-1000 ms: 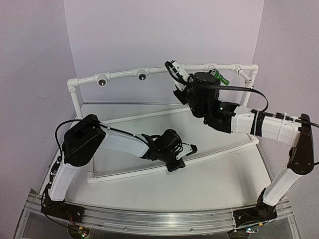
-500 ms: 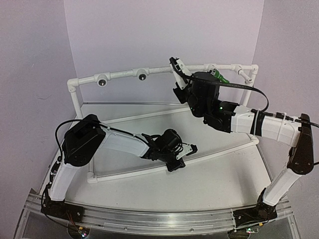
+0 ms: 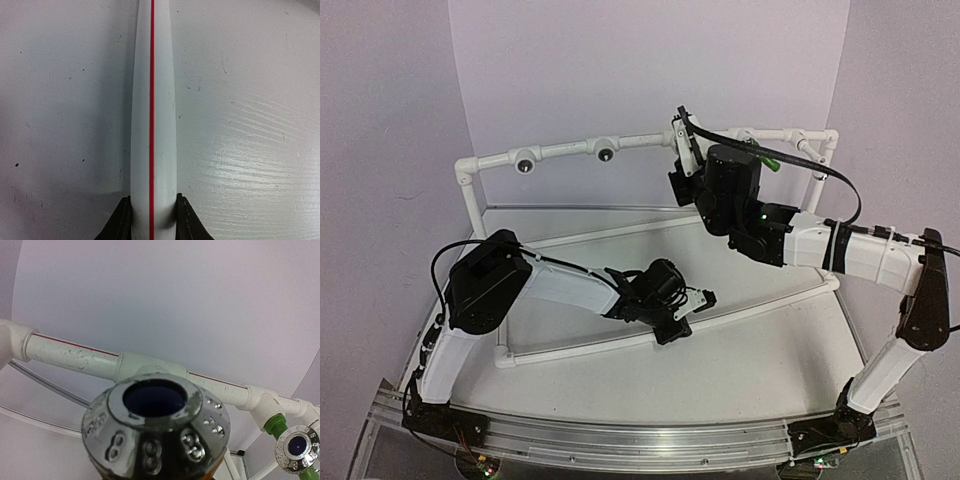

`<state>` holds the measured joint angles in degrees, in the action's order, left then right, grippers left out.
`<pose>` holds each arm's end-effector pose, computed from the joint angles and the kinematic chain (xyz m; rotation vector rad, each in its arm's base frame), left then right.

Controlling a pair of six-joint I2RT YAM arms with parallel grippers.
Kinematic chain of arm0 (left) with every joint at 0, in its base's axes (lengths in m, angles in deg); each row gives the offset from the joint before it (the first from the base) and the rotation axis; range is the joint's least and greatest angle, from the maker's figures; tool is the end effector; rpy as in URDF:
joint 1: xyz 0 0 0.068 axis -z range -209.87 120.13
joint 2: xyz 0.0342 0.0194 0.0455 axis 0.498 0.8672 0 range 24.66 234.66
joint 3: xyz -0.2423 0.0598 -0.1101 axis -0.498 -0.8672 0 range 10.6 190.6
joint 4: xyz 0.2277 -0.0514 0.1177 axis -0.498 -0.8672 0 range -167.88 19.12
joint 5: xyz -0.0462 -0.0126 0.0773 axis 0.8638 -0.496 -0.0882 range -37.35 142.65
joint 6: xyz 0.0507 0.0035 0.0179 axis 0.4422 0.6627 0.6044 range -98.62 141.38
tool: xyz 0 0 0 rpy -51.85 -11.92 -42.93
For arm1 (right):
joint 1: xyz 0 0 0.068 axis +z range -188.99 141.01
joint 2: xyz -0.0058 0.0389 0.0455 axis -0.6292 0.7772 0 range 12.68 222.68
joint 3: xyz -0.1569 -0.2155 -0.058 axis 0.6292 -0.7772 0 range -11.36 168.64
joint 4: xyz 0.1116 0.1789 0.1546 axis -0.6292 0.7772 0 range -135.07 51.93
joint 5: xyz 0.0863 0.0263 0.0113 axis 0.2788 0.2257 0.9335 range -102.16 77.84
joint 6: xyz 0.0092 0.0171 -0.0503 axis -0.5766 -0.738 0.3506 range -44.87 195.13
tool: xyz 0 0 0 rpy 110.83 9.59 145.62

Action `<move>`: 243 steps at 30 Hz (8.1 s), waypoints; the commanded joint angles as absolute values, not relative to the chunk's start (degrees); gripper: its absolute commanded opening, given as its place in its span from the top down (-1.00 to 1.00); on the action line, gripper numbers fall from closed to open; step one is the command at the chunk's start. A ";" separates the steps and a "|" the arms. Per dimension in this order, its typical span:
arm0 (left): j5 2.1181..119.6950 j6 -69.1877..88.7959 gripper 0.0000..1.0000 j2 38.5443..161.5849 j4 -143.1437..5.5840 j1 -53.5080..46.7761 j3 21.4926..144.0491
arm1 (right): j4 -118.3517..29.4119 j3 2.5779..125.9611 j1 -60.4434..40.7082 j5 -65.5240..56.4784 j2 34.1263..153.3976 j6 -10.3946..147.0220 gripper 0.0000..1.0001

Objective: Install the water faucets
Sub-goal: Screw the water faucet onto the adaptor.

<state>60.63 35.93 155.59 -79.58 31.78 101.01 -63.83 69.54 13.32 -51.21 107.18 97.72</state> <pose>0.2281 -0.4331 0.1166 1.5881 1.9207 -0.5294 0.2586 0.2982 0.3866 -0.4199 1.4413 -0.0868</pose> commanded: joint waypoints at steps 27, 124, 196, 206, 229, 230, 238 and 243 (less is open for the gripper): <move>67.67 37.93 1.00 161.51 -93.65 34.12 99.46 | -59.33 73.23 10.41 -51.08 105.63 77.96 1.00; 69.42 38.52 1.00 163.60 -96.57 35.28 102.40 | -72.88 66.26 9.20 -48.44 110.60 18.12 1.00; 72.66 36.04 1.00 162.48 -97.29 32.97 102.51 | -19.38 62.93 22.23 -37.65 89.62 96.98 -0.96; 72.47 36.10 1.00 162.44 -97.28 32.98 102.29 | -34.19 59.39 25.64 -63.00 89.32 160.14 -0.96; 71.91 36.34 1.00 162.84 -97.26 32.98 101.87 | -62.19 61.80 15.03 -44.34 94.84 187.36 -0.80; 71.95 36.35 1.00 162.89 -97.27 32.98 101.91 | -62.88 62.25 14.53 -43.24 95.59 187.73 -0.78; 72.16 36.38 1.00 162.70 -97.24 32.98 101.77 | -68.68 64.59 11.69 -38.98 100.25 190.04 -0.55; 72.26 36.34 1.00 162.64 -97.23 32.98 101.74 | -70.44 64.13 10.84 -38.72 101.35 190.96 -0.34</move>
